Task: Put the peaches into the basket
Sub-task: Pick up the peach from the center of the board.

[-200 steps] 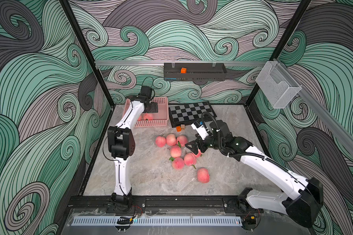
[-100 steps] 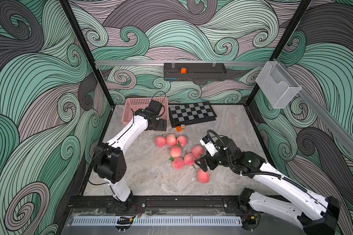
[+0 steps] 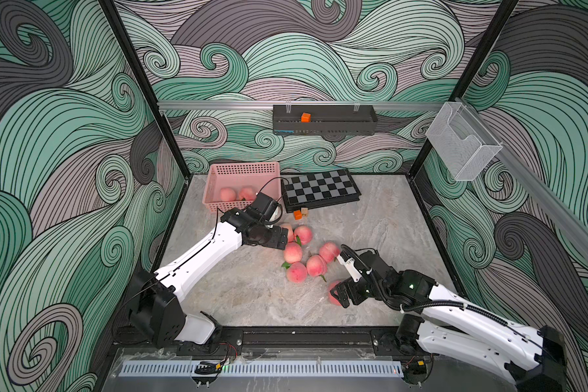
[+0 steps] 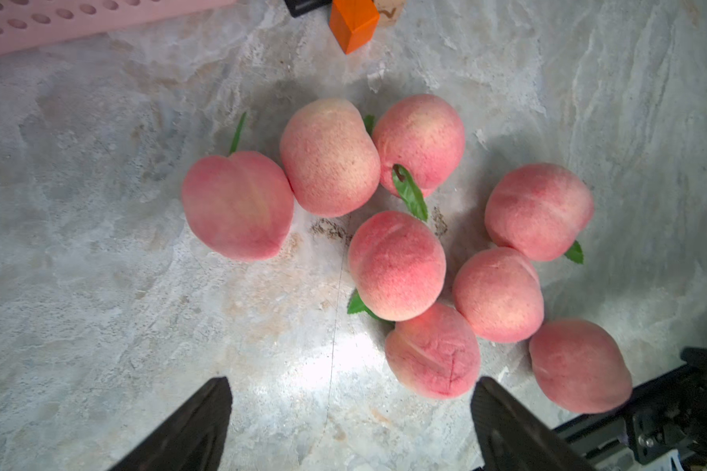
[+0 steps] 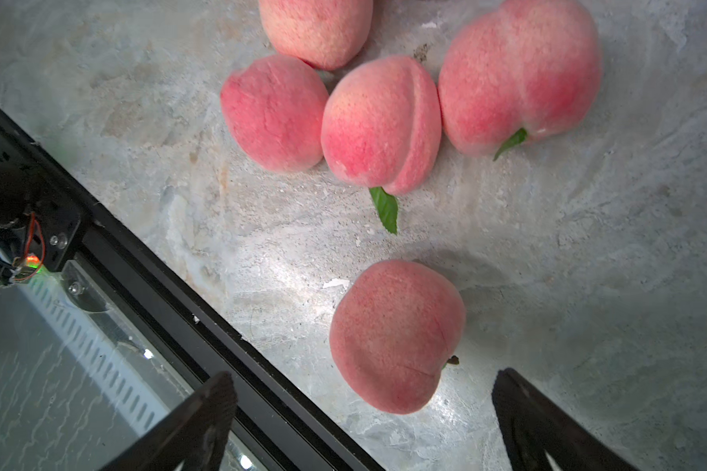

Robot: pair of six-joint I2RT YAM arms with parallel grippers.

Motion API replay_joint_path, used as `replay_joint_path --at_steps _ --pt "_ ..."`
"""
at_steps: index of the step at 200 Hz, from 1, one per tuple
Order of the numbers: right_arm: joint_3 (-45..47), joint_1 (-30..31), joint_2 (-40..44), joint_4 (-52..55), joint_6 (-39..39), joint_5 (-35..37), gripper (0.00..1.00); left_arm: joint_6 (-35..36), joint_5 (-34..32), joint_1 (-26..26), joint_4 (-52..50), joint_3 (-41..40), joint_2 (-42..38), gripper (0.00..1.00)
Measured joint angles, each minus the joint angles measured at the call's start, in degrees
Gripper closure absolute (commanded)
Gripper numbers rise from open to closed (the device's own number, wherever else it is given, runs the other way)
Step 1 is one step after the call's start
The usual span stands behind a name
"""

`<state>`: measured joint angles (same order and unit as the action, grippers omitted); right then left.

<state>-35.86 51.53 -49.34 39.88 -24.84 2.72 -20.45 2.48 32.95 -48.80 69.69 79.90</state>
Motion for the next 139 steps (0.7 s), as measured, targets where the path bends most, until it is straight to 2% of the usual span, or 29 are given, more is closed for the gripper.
replay_joint_path --at_steps 53,139 --pt "2.8 0.0 -2.1 -2.73 -1.38 0.79 0.01 -1.27 2.73 1.14 0.39 -2.82 -5.07 0.07" --pt "6.51 0.0 -6.99 -9.42 -1.97 0.74 0.01 -2.45 4.87 1.38 1.31 -4.46 -5.35 0.09"
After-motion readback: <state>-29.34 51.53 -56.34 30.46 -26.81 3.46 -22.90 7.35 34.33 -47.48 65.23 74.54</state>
